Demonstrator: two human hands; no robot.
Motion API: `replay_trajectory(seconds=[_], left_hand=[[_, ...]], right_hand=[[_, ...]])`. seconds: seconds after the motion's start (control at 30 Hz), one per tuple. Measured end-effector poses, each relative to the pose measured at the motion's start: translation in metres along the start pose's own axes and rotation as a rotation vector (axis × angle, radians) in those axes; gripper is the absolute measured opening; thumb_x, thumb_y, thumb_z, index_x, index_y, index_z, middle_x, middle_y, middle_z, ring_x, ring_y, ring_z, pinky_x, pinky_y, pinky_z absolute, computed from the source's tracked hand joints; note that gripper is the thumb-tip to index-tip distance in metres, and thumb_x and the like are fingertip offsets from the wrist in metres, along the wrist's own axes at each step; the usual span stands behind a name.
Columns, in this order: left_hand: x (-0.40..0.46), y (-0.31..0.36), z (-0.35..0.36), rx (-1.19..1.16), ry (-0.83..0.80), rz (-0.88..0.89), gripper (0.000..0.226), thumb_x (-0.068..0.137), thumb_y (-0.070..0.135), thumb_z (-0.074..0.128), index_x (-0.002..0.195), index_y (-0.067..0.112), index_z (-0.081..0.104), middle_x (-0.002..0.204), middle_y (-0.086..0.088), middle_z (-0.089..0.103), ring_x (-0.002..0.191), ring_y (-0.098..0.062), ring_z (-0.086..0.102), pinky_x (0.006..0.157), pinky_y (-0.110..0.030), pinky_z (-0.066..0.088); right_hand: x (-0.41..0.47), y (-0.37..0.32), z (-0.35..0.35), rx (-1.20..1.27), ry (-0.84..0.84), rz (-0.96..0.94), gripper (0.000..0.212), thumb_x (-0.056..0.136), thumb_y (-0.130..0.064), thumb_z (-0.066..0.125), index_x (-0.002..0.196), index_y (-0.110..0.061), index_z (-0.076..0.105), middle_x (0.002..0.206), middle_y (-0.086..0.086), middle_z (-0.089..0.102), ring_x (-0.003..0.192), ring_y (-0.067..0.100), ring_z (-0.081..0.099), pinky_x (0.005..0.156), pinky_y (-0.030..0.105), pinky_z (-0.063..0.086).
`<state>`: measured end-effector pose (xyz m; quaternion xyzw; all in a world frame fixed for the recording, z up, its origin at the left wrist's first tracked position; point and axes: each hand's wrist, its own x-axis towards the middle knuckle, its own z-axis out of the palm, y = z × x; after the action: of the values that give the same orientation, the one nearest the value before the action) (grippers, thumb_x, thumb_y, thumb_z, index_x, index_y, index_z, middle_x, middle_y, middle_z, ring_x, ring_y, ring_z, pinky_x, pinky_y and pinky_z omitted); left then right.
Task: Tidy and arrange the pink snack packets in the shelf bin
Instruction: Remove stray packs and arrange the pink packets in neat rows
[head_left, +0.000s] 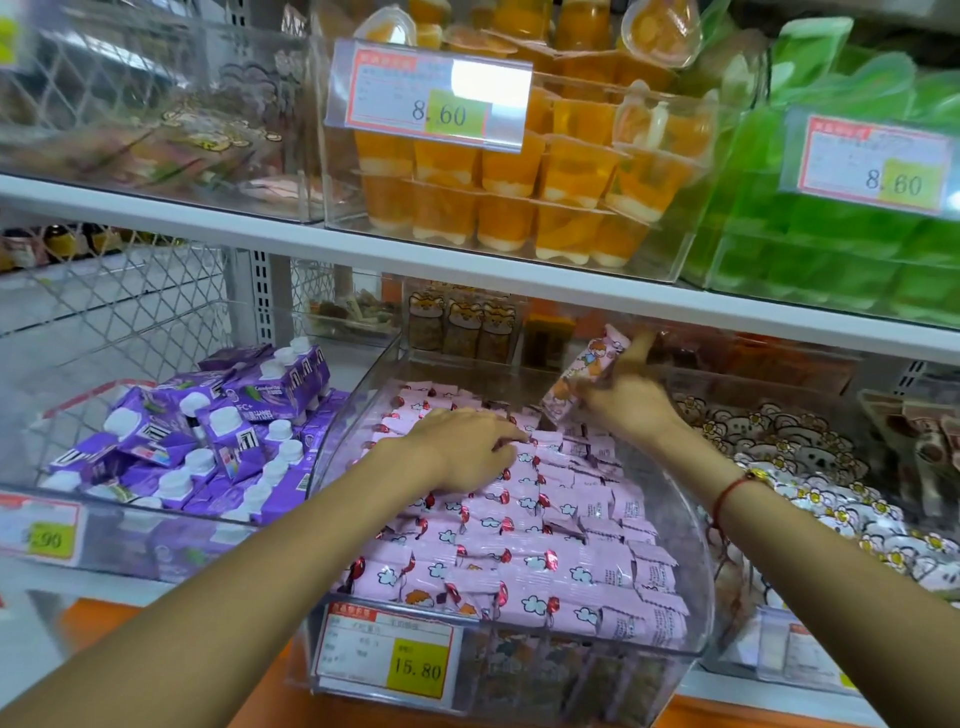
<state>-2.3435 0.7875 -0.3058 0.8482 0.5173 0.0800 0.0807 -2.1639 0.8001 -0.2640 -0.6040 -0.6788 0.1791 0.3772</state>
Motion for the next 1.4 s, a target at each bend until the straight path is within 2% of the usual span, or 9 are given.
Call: replay_trajectory(seconds=[0.1, 0.17, 0.27, 0.47, 0.63, 0.83, 0.93, 1.1, 1.4], left_hand=[[-0.001, 0.000, -0.002, -0.021, 0.025, 0.011, 0.039, 0.101, 0.037, 0.034, 0.138, 0.033, 0.046, 0.146, 0.001, 0.045, 0.131, -0.025, 0.040, 0.105, -0.038, 0.034], [-0.002, -0.001, -0.003, -0.048, 0.037, 0.012, 0.038, 0.101, 0.036, 0.035, 0.137, 0.031, 0.048, 0.143, -0.001, 0.048, 0.130, -0.026, 0.042, 0.104, -0.038, 0.034], [-0.002, -0.003, -0.003, -0.072, 0.024, 0.024, 0.038, 0.101, 0.037, 0.035, 0.137, 0.031, 0.048, 0.139, -0.003, 0.051, 0.127, -0.026, 0.043, 0.103, -0.038, 0.036], [0.000, -0.006, -0.003, -0.087, -0.002, 0.029, 0.040, 0.101, 0.039, 0.035, 0.138, 0.030, 0.046, 0.139, -0.003, 0.051, 0.126, -0.024, 0.043, 0.102, -0.038, 0.038], [0.000, -0.008, -0.002, -0.107, 0.003, 0.039, 0.039, 0.101, 0.039, 0.035, 0.138, 0.031, 0.046, 0.133, -0.004, 0.054, 0.122, -0.025, 0.045, 0.096, -0.034, 0.039], [-0.001, -0.008, -0.001, -0.053, 0.044, 0.051, 0.039, 0.100, 0.040, 0.036, 0.137, 0.032, 0.048, 0.140, -0.002, 0.051, 0.128, -0.024, 0.041, 0.103, -0.040, 0.037], [-0.002, -0.005, 0.001, 0.032, 0.091, 0.074, 0.039, 0.101, 0.039, 0.035, 0.135, 0.028, 0.050, 0.136, -0.001, 0.052, 0.121, -0.025, 0.043, 0.099, -0.039, 0.038], [-0.004, -0.004, 0.003, 0.034, 0.102, 0.079, 0.041, 0.102, 0.037, 0.034, 0.139, 0.023, 0.046, 0.139, -0.002, 0.049, 0.123, -0.024, 0.042, 0.099, -0.036, 0.034], [-0.003, -0.006, 0.007, 0.016, 0.090, 0.071, 0.042, 0.102, 0.038, 0.033, 0.141, 0.026, 0.044, 0.138, -0.001, 0.049, 0.122, -0.023, 0.040, 0.099, -0.035, 0.035]], right_hand=[[0.006, 0.004, 0.007, -0.091, -0.033, -0.036, 0.057, 0.092, -0.007, 0.058, 0.133, -0.008, 0.017, 0.059, -0.002, 0.051, 0.041, 0.003, 0.049, 0.033, 0.012, 0.034], [0.009, 0.006, 0.007, -0.164, -0.136, -0.073, 0.062, 0.092, -0.008, 0.058, 0.137, -0.009, 0.017, 0.061, 0.003, 0.049, 0.049, 0.012, 0.050, 0.040, 0.018, 0.039], [0.017, 0.002, -0.002, -0.221, -0.161, -0.154, 0.054, 0.085, -0.005, 0.065, 0.130, -0.010, 0.036, 0.085, 0.015, 0.061, 0.073, 0.026, 0.060, 0.059, 0.029, 0.048], [0.022, -0.006, 0.002, -0.099, -0.160, -0.155, 0.042, 0.078, -0.002, 0.072, 0.105, -0.016, 0.043, 0.091, -0.001, 0.052, 0.074, 0.009, 0.055, 0.050, 0.008, 0.041], [0.021, -0.005, -0.002, -0.534, -0.205, -0.262, 0.021, 0.082, -0.014, 0.069, 0.098, -0.013, 0.056, 0.102, 0.006, 0.059, 0.082, 0.018, 0.053, 0.054, 0.013, 0.033], [0.013, 0.005, 0.014, -0.735, -0.626, -0.182, 0.045, 0.094, -0.002, 0.039, 0.133, -0.021, 0.053, 0.137, 0.005, 0.051, 0.115, 0.022, 0.054, 0.097, 0.030, 0.045], [0.019, 0.000, 0.014, -0.742, -0.678, -0.154, 0.048, 0.094, 0.000, 0.038, 0.136, -0.020, 0.050, 0.139, 0.004, 0.050, 0.119, 0.021, 0.051, 0.099, 0.029, 0.041], [0.035, -0.002, 0.016, -0.594, -0.306, -0.123, 0.029, 0.094, -0.014, 0.051, 0.120, -0.018, 0.063, 0.126, 0.004, 0.060, 0.110, 0.022, 0.058, 0.093, 0.029, 0.046], [0.052, 0.011, 0.044, -0.732, -0.183, -0.045, 0.024, 0.092, -0.028, 0.057, 0.115, -0.020, 0.062, 0.123, 0.006, 0.058, 0.109, 0.027, 0.056, 0.094, 0.039, 0.048]])
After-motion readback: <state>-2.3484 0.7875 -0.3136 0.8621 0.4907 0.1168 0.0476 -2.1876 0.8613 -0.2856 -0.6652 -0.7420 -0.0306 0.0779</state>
